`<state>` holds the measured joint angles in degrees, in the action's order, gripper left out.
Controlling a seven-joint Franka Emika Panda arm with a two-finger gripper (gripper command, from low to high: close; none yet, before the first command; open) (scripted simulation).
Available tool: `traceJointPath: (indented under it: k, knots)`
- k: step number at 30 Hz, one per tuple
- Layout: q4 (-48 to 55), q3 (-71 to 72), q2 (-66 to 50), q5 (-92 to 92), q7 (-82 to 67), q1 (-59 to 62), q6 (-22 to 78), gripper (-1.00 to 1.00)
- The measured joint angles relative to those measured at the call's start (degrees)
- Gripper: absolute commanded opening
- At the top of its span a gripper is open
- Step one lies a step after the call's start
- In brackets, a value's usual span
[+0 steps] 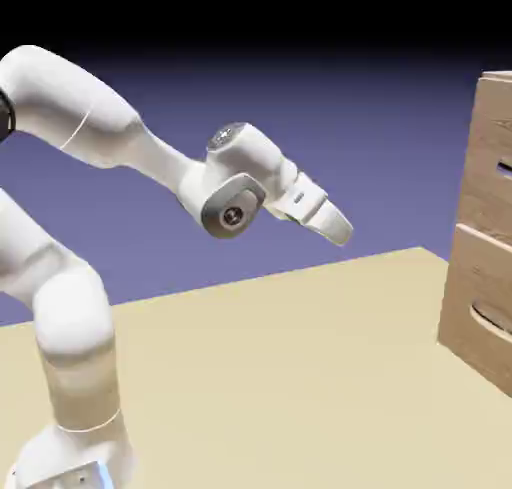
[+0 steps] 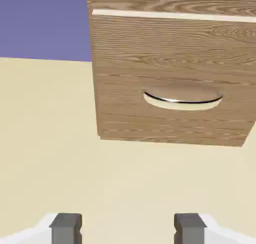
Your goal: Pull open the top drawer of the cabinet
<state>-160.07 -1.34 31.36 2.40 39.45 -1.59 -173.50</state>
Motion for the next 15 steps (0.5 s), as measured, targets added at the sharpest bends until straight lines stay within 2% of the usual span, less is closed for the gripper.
traceJointPath:
  k: [15]
  knots:
    - [11.58,-16.67,-16.2,29.9,-37.38,-11.27,6.29,0.0]
